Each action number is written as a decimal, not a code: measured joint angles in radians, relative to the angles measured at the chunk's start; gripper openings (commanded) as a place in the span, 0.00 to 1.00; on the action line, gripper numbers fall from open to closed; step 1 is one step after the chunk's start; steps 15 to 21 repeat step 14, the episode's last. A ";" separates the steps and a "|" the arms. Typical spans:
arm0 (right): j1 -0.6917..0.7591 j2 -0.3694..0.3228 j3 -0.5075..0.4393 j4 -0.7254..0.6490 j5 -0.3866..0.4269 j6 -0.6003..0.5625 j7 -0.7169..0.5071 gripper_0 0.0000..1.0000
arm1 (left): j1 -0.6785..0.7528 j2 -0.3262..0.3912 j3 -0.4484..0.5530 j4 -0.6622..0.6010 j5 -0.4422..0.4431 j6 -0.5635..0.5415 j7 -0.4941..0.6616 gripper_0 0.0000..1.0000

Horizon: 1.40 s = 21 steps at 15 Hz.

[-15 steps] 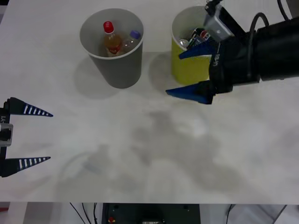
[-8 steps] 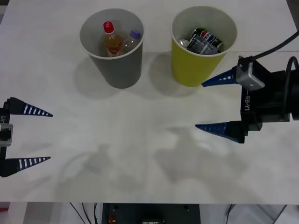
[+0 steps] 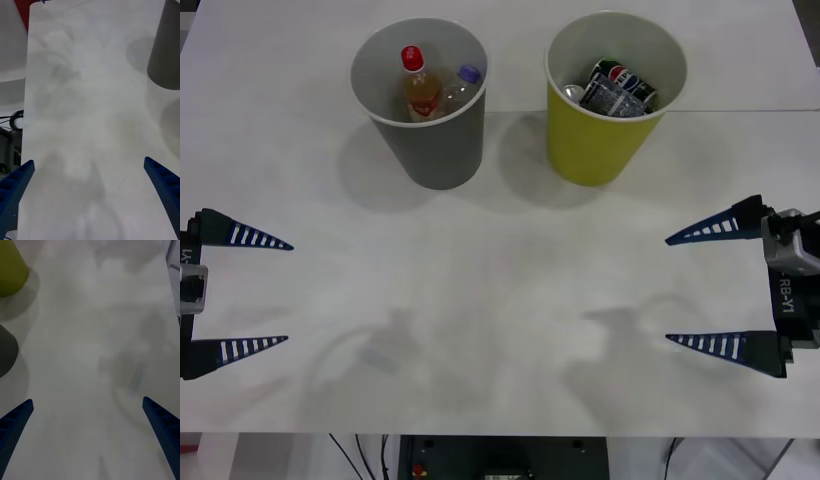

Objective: Put the can into the green bin and the plastic bottle into the gray bin

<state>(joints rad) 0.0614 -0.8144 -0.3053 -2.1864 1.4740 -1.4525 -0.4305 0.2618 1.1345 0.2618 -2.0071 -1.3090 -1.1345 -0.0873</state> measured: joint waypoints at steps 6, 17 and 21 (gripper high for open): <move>0.113 0.022 -0.058 0.000 0.000 -0.006 0.122 1.00 | 0.000 0.000 0.000 0.000 0.000 0.000 0.000 1.00; 0.124 0.023 -0.063 0.000 0.030 -0.019 0.147 1.00 | 0.000 0.000 0.000 0.000 0.000 0.000 0.000 1.00; 0.124 0.023 -0.063 0.000 0.030 -0.019 0.147 1.00 | 0.000 0.000 0.000 0.000 0.000 0.000 0.000 1.00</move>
